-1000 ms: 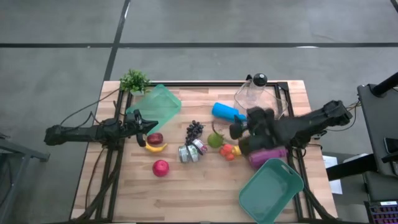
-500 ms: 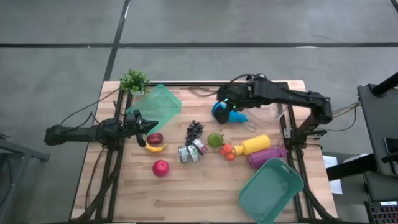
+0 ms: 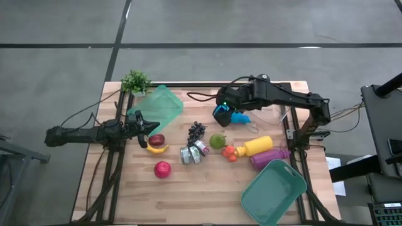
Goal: Pick & Place Food Item
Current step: Put the blue water bottle into the transparent bin
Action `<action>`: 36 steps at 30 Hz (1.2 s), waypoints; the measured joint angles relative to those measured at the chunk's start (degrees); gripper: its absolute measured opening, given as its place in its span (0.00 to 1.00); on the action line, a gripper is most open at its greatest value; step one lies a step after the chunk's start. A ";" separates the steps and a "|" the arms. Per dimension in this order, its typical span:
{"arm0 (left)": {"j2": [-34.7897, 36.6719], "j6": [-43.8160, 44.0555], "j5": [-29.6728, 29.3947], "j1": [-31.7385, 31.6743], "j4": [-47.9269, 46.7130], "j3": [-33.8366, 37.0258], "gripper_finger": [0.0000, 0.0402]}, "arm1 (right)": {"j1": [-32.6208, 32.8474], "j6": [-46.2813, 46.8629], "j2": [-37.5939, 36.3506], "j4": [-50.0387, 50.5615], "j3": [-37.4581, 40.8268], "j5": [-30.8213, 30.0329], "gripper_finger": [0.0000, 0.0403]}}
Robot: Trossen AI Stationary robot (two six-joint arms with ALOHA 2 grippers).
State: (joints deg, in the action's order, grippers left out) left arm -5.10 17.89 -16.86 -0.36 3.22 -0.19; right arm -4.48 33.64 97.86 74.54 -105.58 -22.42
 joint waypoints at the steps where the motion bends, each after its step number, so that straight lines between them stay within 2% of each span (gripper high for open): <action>1: 0.00 0.00 0.02 0.02 0.00 -0.02 0.00 | 1.25 1.72 -0.43 -0.08 0.75 -2.53 0.74; 6: 0.00 0.00 0.00 0.00 0.01 -0.01 0.00 | 11.29 9.68 -4.52 -4.22 6.95 -22.95 0.74; 8: -0.11 0.00 0.00 0.00 0.00 0.00 0.00 | 15.04 13.66 -6.48 -4.79 9.85 -29.01 0.74; 13: -0.38 0.00 -0.04 0.01 0.02 -0.01 0.00 | 21.04 24.73 -11.91 -5.26 16.18 -37.01 0.74; 19: -0.37 0.00 0.00 0.02 0.02 0.00 0.00 | 26.89 26.05 -17.00 -14.33 25.15 -45.68 0.74; 21: -0.37 0.00 0.00 0.02 0.00 -0.02 0.00 | 27.69 29.78 -17.69 -16.10 28.61 -48.17 0.74; 25: -0.37 0.00 0.00 0.02 0.00 -0.01 0.00 | 25.88 47.32 -17.86 -16.07 35.64 -47.15 0.74; 27: -0.37 0.00 0.00 0.02 0.00 0.00 0.00 | 23.60 58.17 -17.30 -16.12 38.24 -43.75 0.74; 29: -0.37 0.00 0.00 0.00 0.01 -0.01 0.00 | 20.97 65.27 -17.07 -16.76 39.63 -38.25 0.74; 32: -0.37 0.00 0.00 0.02 0.00 -0.01 0.00 | 17.33 64.34 -17.05 -20.16 39.89 -31.69 0.74; 36: -0.37 0.00 0.00 0.02 0.00 -0.01 0.00 | 12.70 52.82 -16.71 -25.22 38.36 -29.25 0.74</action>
State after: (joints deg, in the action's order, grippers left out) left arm -5.48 17.89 -16.86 -0.34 3.23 -0.20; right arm 8.22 86.46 81.15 49.31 -67.22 -51.67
